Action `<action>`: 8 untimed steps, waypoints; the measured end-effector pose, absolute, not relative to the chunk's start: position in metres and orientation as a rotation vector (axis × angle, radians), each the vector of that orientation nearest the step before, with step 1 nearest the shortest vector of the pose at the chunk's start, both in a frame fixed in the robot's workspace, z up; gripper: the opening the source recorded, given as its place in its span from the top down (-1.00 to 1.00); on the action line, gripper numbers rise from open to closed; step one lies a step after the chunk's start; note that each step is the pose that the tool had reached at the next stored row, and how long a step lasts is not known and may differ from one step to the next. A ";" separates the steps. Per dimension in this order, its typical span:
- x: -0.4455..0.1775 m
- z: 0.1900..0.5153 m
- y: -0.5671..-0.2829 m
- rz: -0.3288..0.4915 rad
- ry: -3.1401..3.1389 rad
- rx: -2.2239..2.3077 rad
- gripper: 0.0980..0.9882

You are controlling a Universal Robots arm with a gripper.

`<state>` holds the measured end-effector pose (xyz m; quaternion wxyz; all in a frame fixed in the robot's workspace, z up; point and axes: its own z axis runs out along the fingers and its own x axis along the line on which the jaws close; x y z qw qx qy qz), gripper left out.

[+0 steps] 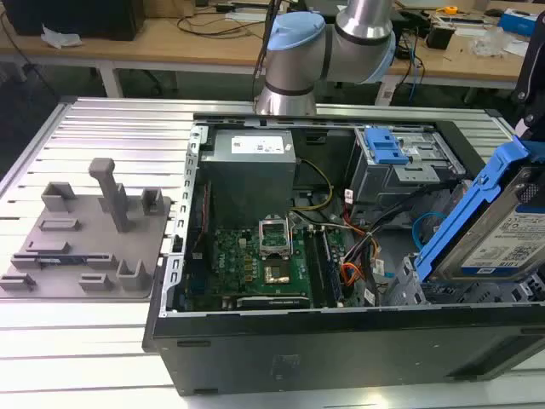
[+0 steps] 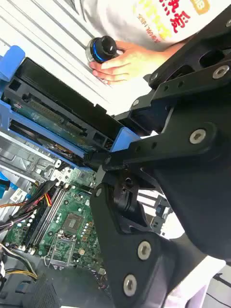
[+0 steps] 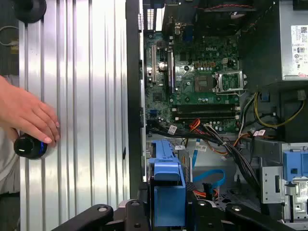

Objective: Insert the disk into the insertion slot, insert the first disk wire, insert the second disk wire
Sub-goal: 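Insert the disk into the insertion slot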

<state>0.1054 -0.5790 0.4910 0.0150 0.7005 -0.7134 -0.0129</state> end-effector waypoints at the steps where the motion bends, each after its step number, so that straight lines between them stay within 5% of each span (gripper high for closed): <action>1: 0.105 0.491 -0.579 -0.040 -2.220 2.180 0.40; 8: 0.105 0.491 -0.579 -0.040 -2.220 2.180 0.40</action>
